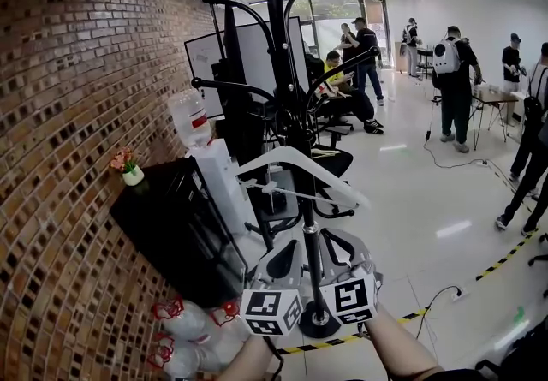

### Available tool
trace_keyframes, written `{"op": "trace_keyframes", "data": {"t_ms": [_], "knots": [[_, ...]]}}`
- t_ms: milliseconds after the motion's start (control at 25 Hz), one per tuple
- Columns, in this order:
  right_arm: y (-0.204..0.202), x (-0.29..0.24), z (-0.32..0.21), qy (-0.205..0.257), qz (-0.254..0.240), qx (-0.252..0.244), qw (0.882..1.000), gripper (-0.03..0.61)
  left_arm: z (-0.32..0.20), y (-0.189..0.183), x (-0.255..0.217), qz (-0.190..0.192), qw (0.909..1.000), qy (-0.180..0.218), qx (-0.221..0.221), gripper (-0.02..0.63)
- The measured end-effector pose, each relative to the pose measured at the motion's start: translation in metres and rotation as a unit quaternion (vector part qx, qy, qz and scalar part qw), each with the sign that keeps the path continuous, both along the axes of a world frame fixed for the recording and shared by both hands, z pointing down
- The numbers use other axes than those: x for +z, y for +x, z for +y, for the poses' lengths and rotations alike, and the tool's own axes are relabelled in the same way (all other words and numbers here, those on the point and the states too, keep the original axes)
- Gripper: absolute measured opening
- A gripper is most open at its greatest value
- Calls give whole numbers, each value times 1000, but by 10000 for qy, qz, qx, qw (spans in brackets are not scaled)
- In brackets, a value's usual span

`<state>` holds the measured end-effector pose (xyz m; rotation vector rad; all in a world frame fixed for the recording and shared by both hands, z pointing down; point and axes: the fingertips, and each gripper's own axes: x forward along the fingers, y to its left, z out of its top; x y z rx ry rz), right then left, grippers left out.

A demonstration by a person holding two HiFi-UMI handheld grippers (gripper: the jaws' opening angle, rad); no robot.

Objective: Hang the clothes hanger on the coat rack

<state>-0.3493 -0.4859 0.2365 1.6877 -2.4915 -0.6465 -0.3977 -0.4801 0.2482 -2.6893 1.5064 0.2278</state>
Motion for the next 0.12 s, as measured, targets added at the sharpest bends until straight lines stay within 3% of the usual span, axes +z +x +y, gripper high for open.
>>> {"op": "trace_keyframes", "data": {"t_ms": [120], "knots": [[3,0,-1,-14,6,58,10000,8,-2,-5,-6,82,9998,118,-115,5]]}}
